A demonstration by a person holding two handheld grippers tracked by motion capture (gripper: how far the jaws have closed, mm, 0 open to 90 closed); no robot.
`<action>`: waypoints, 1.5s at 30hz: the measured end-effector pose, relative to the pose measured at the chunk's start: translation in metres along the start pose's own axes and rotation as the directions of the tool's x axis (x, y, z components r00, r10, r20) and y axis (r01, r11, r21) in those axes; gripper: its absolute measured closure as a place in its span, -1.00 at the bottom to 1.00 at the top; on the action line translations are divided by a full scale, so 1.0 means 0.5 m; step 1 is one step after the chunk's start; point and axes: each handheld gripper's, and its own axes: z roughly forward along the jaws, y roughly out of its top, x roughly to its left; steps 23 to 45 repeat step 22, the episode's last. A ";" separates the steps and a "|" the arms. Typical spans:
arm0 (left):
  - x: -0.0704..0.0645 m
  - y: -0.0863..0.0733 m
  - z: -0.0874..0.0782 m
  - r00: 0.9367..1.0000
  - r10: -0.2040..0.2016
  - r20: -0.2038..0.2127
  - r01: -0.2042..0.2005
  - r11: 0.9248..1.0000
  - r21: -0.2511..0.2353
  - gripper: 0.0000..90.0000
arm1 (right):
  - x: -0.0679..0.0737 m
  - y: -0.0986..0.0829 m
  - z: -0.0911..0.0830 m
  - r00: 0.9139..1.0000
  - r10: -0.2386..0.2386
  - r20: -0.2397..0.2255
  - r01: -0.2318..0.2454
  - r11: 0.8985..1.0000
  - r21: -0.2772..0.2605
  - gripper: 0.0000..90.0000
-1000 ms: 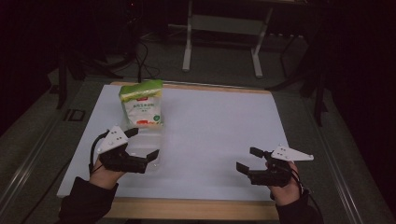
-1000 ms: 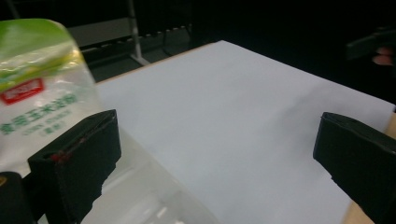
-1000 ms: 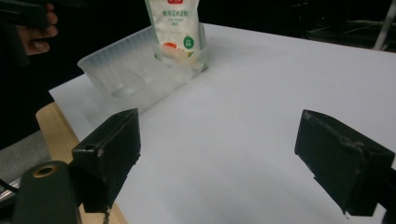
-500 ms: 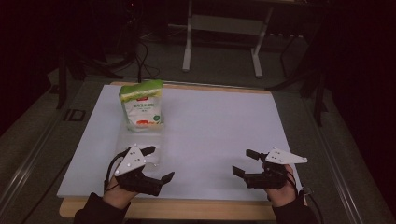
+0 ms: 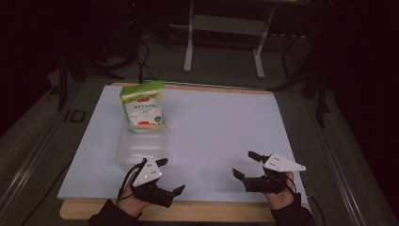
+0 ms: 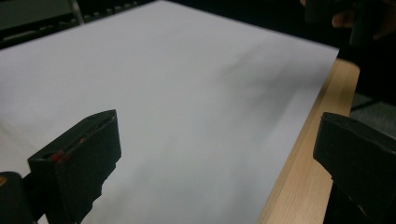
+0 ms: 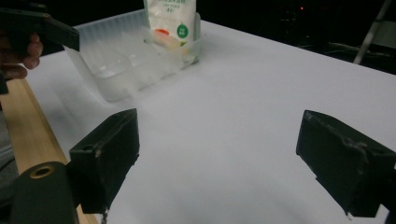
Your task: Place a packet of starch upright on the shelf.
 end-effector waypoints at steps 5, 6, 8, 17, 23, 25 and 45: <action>-0.013 -0.010 0.018 1.000 0.020 0.003 -0.020 1.000 0.007 -0.98 | 0.008 -0.016 0.011 0.999 -0.037 0.002 0.037 0.999 0.003 -0.71; -0.014 -0.013 0.020 1.000 0.030 0.000 -0.030 1.000 0.007 -0.98 | 0.009 -0.018 0.013 0.999 -0.040 0.002 0.040 0.999 0.004 -0.71; -0.017 -0.018 0.024 0.999 0.037 -0.011 -0.037 0.999 0.010 -0.97 | 0.010 -0.020 0.014 0.998 -0.056 0.017 0.056 0.998 0.007 -0.71; -0.015 -0.031 0.032 0.999 0.039 -0.034 -0.039 0.999 0.001 -0.98 | 0.010 -0.022 0.012 0.998 -0.059 0.020 0.059 0.998 -0.012 -0.71; -0.014 -0.032 0.033 0.999 0.037 -0.022 -0.037 0.999 0.002 -0.98 | 0.011 -0.021 0.011 0.998 -0.065 0.022 0.066 0.998 -0.018 -0.70; -0.014 -0.032 0.033 0.999 0.037 -0.022 -0.037 0.999 0.002 -0.98 | 0.011 -0.021 0.011 0.998 -0.065 0.022 0.066 0.998 -0.018 -0.70; -0.014 -0.032 0.033 0.999 0.037 -0.022 -0.037 0.999 0.002 -0.98 | 0.011 -0.021 0.011 0.998 -0.065 0.022 0.066 0.998 -0.018 -0.70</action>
